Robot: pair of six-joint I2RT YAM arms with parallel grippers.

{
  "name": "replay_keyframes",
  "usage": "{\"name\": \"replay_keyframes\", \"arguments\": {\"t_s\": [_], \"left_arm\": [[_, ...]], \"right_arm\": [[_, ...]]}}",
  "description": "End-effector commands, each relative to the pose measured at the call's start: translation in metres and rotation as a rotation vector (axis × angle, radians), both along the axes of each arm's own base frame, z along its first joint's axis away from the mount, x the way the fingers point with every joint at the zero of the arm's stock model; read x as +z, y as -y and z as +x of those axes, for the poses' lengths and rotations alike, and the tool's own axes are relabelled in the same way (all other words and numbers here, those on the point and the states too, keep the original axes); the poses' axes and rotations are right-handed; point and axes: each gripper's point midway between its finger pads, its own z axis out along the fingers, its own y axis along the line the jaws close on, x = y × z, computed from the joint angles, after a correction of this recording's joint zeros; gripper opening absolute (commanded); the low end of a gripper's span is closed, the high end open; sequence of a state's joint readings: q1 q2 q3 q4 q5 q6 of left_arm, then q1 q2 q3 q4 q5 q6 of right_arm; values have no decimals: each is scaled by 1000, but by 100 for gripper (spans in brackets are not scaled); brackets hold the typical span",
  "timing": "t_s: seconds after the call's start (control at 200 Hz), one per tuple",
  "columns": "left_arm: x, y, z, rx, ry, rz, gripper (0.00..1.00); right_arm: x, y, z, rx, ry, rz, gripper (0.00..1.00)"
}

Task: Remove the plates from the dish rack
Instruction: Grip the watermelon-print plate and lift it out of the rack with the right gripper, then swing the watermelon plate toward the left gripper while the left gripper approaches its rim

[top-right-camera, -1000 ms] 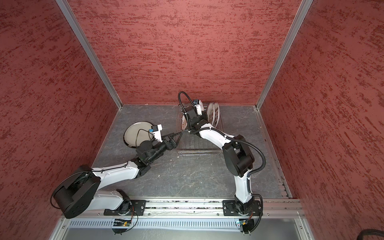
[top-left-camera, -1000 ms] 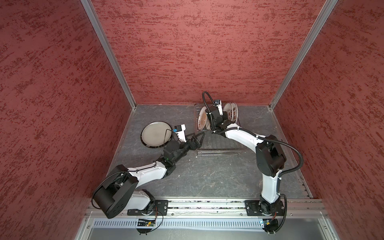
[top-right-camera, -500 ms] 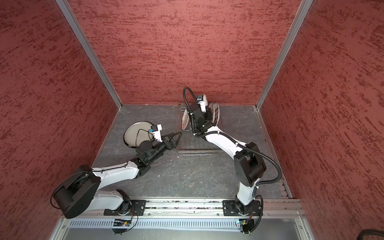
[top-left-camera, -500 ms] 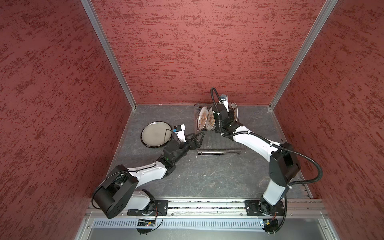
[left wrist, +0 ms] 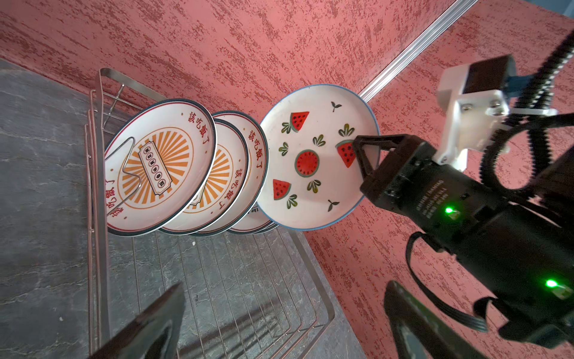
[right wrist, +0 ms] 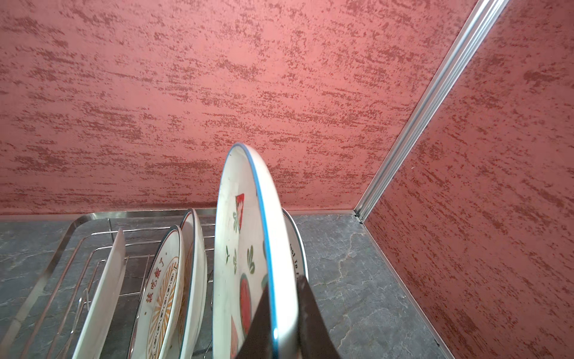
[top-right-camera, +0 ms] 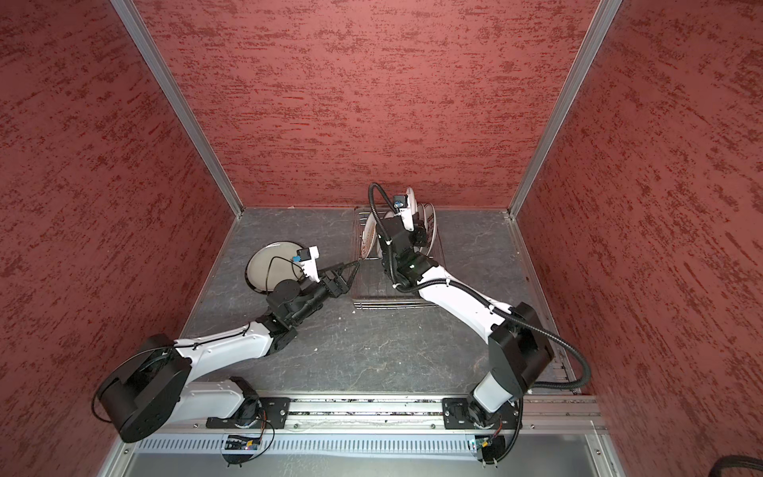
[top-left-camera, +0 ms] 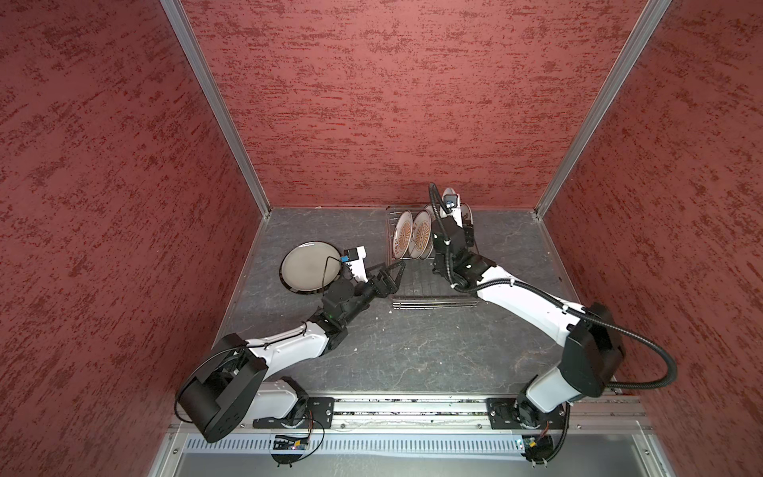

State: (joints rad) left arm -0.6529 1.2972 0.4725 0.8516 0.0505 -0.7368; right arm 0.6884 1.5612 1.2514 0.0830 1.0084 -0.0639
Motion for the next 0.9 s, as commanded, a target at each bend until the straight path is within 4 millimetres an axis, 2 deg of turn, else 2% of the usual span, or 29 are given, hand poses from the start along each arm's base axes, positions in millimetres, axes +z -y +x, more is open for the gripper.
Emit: {"name": "replay_keyframes", "arguments": {"t_s": [0.0,0.04,0.286,0.476,0.767,0.897], "left_arm": [[5,1,-4,-12,14,-6,99],[6,1,-5,-14,15,-8,99],[15,3,-15,-49,38,-34,99],[24,7,-28,-118,79,-91,99],[24,11,-32,-153,95,-91,99],[24,13,-37,-190,122,-80,99]], "right_arm": [[62,22,-23,-39,194,156,0],[69,28,-30,-31,220,180,0],[73,42,-59,61,271,289,0],[70,42,-65,211,262,398,0],[74,47,-86,418,302,589,0],[66,39,-86,524,266,659,0]]}}
